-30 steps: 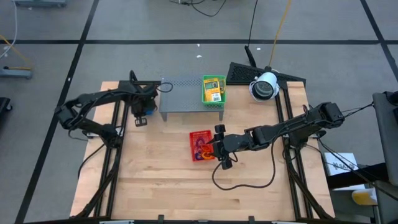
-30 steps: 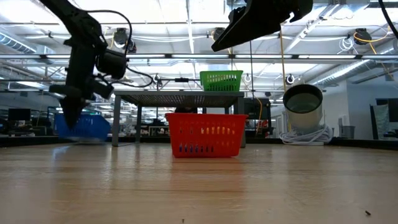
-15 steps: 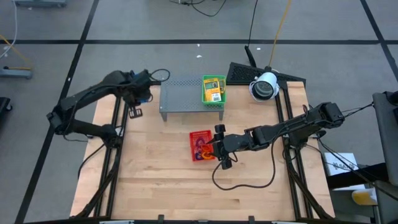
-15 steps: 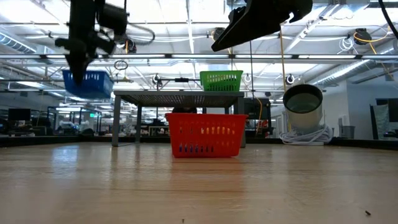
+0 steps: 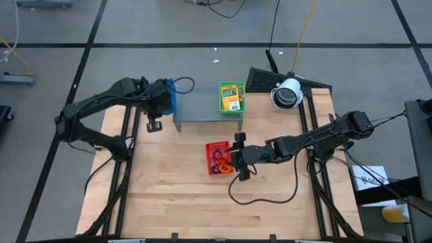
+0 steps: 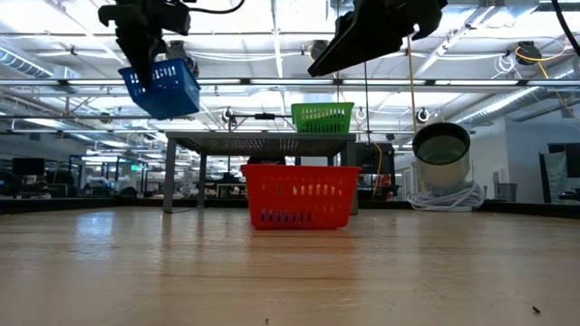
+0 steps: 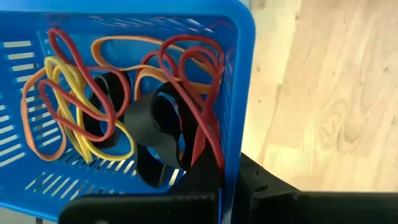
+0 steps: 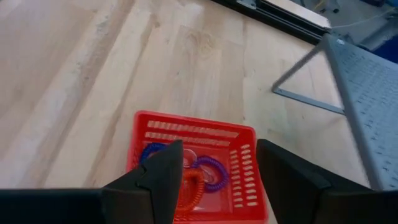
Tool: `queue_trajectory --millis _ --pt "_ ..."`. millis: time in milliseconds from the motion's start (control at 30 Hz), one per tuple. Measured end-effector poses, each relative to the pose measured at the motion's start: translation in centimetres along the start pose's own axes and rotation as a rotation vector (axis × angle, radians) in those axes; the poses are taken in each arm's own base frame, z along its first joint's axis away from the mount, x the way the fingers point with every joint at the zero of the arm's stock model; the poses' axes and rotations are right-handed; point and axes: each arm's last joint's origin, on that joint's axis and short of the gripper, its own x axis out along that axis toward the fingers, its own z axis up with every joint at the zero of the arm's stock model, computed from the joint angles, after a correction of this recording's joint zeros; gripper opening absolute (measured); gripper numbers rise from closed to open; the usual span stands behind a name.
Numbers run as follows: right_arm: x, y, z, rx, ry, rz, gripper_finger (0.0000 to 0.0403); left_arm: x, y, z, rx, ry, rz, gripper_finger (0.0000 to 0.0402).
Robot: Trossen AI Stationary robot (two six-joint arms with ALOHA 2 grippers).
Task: Pick & Place Office Desk Supplies
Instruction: Put the blue basket on the shelf
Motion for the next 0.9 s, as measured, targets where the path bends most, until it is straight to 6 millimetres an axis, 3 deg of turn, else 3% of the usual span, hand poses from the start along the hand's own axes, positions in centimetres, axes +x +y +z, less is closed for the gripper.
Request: queue_trajectory --millis 233,633,900 --pt "0.0 -0.1 0.0 0.002 0.009 -0.041 0.0196 1.5 -1.0 2.2 0.056 0.000 -0.015 0.0004" --pt "0.0 -0.1 -0.1 0.001 0.012 -0.040 0.0196 4.6 -1.1 4.7 0.069 0.051 -0.031 0.0004" --pt "0.0 -0.1 -0.1 -0.001 0.015 -0.039 0.0196 5.0 -1.2 5.4 0.065 0.013 -0.063 0.0004"
